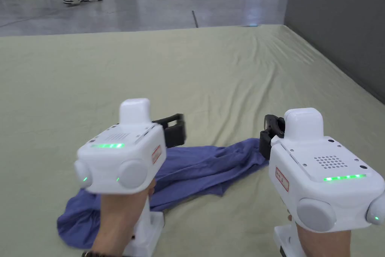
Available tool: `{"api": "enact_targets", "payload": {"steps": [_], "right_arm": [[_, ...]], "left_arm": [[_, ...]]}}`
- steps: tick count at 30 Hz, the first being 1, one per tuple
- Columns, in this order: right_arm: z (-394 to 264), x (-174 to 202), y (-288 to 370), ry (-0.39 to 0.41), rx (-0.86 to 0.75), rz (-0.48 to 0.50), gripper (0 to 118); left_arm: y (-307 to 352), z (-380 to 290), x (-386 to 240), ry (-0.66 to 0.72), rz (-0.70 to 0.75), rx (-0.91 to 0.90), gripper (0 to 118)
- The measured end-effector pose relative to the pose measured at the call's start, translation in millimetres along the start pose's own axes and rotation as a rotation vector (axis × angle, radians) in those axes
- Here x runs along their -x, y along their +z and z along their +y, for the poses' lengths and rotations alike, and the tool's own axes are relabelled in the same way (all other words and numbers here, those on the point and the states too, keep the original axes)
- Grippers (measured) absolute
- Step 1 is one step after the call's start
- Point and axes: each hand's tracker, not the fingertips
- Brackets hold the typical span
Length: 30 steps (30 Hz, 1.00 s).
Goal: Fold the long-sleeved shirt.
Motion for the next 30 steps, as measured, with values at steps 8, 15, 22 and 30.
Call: {"api": "enact_targets", "payload": {"steps": [8, 15, 22, 30], "right_arm": [[-17.8, 19.0, 8.1, -0.058, 0.042, 0.004, 2], [-23.8, 19.2, 7.8, -0.06, 0.081, 0.031, 2], [-25.0, 10.3, 7.7, -0.063, 0.099, 0.022, 2], [-36.6, -2.1, -2.6, -0.096, 0.155, -0.005, 2]], "left_arm": [[89.6, -64.9, 66.4, 0.009, 0.262, -0.002, 0], [76.9, -64.1, 77.6, 0.026, 0.205, 0.118, 0], [-9.6, -83.7, 121.1, 0.026, 0.274, 0.508, 113], [-51.2, -151.4, 141.1, -0.004, 0.364, 0.729, 107]]}}
